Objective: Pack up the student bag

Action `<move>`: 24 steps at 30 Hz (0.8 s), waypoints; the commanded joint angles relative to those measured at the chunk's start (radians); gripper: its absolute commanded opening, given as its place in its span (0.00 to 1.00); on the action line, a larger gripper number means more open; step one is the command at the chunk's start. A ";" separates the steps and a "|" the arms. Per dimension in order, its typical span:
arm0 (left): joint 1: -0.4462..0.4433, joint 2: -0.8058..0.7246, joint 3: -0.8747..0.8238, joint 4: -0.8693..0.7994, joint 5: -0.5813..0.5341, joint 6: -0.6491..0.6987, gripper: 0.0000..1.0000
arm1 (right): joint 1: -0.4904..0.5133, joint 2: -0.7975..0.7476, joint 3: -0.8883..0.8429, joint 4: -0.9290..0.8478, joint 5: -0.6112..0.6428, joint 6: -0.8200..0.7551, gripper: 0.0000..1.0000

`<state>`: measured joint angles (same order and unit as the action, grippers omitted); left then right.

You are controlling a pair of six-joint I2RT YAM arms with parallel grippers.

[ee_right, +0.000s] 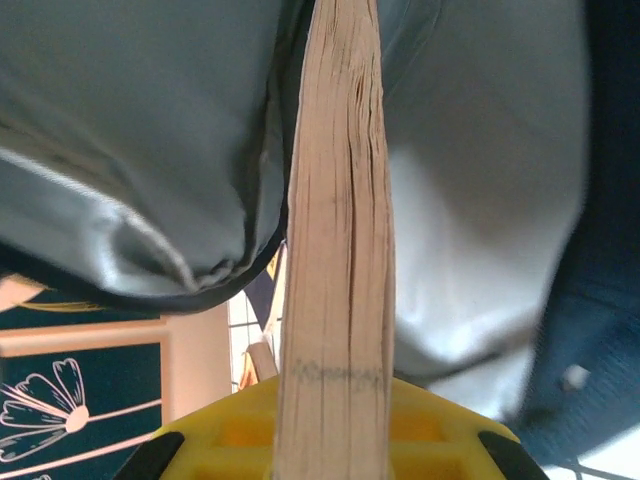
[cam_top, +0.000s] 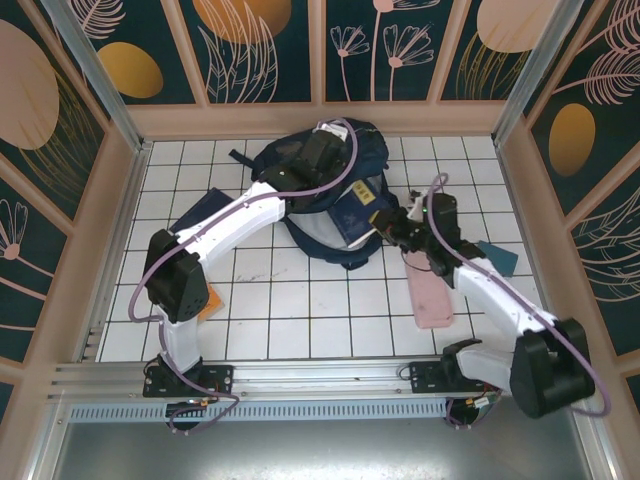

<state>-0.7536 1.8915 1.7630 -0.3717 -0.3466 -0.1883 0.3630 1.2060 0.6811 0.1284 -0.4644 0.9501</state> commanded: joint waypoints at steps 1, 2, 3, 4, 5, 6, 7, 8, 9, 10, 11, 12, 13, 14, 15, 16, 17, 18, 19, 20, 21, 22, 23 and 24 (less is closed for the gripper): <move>0.000 -0.118 0.013 0.103 0.029 -0.059 0.00 | 0.040 0.107 0.047 0.265 0.087 0.047 0.05; 0.000 -0.126 0.009 0.099 0.029 -0.064 0.00 | 0.048 0.143 0.051 0.308 0.118 0.058 0.05; 0.000 -0.137 0.003 0.096 0.029 -0.070 0.00 | 0.056 0.184 0.055 0.366 0.151 0.075 0.05; 0.000 -0.146 -0.002 0.096 0.030 -0.071 0.00 | 0.062 0.220 0.058 0.422 0.164 0.085 0.05; 0.000 -0.157 -0.011 0.096 0.029 -0.072 0.00 | 0.068 0.259 0.067 0.470 0.175 0.098 0.05; 0.000 -0.166 -0.018 0.096 0.026 -0.073 0.00 | 0.078 0.295 0.079 0.523 0.196 0.104 0.05; 0.001 -0.172 -0.024 0.096 0.021 -0.073 0.00 | 0.087 0.330 0.099 0.555 0.214 0.105 0.05; 0.000 -0.171 -0.028 0.096 0.017 -0.074 0.00 | 0.092 0.355 0.116 0.580 0.225 0.109 0.05; 0.000 -0.172 -0.033 0.094 0.012 -0.073 0.00 | 0.098 0.391 0.138 0.604 0.236 0.116 0.05; 0.000 -0.172 -0.039 0.093 0.008 -0.074 0.00 | 0.103 0.420 0.157 0.628 0.247 0.124 0.05; 0.000 -0.196 -0.040 0.090 0.005 -0.073 0.00 | 0.106 0.445 0.171 0.650 0.247 0.138 0.05; 0.001 -0.202 -0.045 0.087 0.003 -0.073 0.00 | 0.105 0.468 0.182 0.683 0.232 0.154 0.05; 0.000 -0.204 -0.049 0.085 0.001 -0.072 0.00 | 0.105 0.481 0.188 0.704 0.223 0.166 0.06; 0.001 -0.207 -0.052 0.083 -0.006 -0.072 0.00 | 0.106 0.482 0.189 0.705 0.224 0.181 0.06; 0.000 -0.207 -0.053 0.080 -0.009 -0.072 0.00 | 0.108 0.474 0.182 0.703 0.231 0.177 0.06; 0.000 -0.209 -0.057 0.077 -0.010 -0.071 0.00 | 0.111 0.462 0.177 0.694 0.246 0.163 0.06; 0.000 -0.210 -0.061 0.080 -0.005 -0.070 0.00 | 0.113 0.453 0.176 0.673 0.255 0.154 0.06; 0.000 -0.212 -0.065 0.084 -0.006 -0.068 0.00 | 0.114 0.447 0.175 0.661 0.249 0.152 0.06; 0.000 -0.210 -0.064 0.086 -0.009 -0.069 0.00 | 0.114 0.440 0.168 0.675 0.228 0.147 0.06; 0.001 -0.209 -0.063 0.086 -0.015 -0.068 0.00 | 0.112 0.431 0.162 0.681 0.205 0.152 0.06; 0.000 -0.207 -0.059 0.085 -0.022 -0.066 0.00 | 0.110 0.412 0.147 0.682 0.176 0.155 0.06; 0.000 -0.206 -0.055 0.085 -0.030 -0.064 0.00 | 0.111 0.386 0.125 0.698 0.145 0.147 0.07; 0.000 -0.204 -0.056 0.086 -0.034 -0.064 0.00 | 0.111 0.359 0.099 0.706 0.126 0.143 0.07; 0.000 -0.205 -0.056 0.089 -0.035 -0.061 0.00 | 0.111 0.316 0.066 0.706 0.110 0.139 0.07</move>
<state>-0.7536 1.7641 1.6844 -0.4049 -0.3286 -0.2302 0.4728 1.6402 0.7856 0.6941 -0.2897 1.1027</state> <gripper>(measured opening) 0.065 0.122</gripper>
